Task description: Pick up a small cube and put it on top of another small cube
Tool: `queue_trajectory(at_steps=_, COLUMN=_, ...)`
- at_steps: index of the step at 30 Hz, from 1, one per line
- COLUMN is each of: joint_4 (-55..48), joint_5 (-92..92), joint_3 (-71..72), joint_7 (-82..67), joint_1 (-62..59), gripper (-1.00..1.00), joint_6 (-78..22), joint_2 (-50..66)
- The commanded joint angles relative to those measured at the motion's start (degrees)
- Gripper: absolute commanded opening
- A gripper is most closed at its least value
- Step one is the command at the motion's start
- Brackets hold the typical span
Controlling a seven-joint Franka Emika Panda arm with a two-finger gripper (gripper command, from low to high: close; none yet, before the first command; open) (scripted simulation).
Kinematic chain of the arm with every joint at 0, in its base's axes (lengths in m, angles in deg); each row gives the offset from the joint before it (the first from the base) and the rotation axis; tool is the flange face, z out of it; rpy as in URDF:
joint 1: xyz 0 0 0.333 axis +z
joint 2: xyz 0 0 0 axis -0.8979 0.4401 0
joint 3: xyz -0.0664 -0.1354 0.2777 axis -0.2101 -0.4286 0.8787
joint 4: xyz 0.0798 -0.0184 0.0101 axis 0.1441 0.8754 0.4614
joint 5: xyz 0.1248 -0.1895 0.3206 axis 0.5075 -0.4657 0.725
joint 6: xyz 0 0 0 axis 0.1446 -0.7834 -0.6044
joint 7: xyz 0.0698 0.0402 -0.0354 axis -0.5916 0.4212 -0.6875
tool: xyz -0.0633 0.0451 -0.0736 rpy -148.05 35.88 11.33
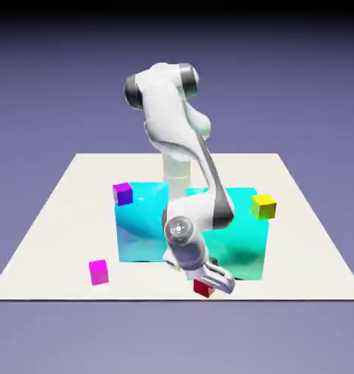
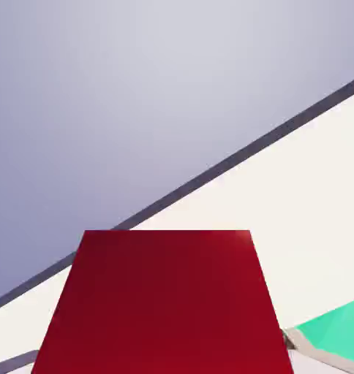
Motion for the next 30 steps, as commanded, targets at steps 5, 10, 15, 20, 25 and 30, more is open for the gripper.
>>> queue_trajectory(at_steps=5, joint_4=2.6, joint_5=-3.9, joint_3=-10.4, joint_7=-12.4, joint_1=4.9, gripper=-1.0, joint_6=-8.2, joint_2=-10.3)
queue_trajectory(at_steps=10, joint_4=5.1, joint_5=-7.7, joint_3=-20.7, joint_7=-24.8, joint_1=9.9, gripper=-1.0, joint_6=-16.3, joint_2=-20.6)
queue_trajectory(at_steps=15, joint_4=7.7, joint_5=-11.4, joint_3=-31.1, joint_7=-37.3, joint_1=14.8, gripper=-1.0, joint_6=-24.5, joint_2=-30.9)
queue_trajectory(at_steps=20, joint_4=10.1, joint_5=-14.9, joint_3=-40.5, joint_7=-48.7, joint_1=19.3, gripper=-1.0, joint_6=-31.9, joint_2=-40.3)
queue_trajectory(at_steps=25, joint_4=18.4, joint_5=-15.6, joint_3=-41.2, joint_7=-48.1, joint_1=18.8, gripper=-1.0, joint_6=-24.1, joint_2=-40.8)
queue_trajectory(at_steps=30, joint_4=16.3, joint_5=-15.5, joint_3=-41.0, joint_7=-48.2, joint_1=18.9, gripper=1.0, joint_6=-26.0, joint_2=-40.7)
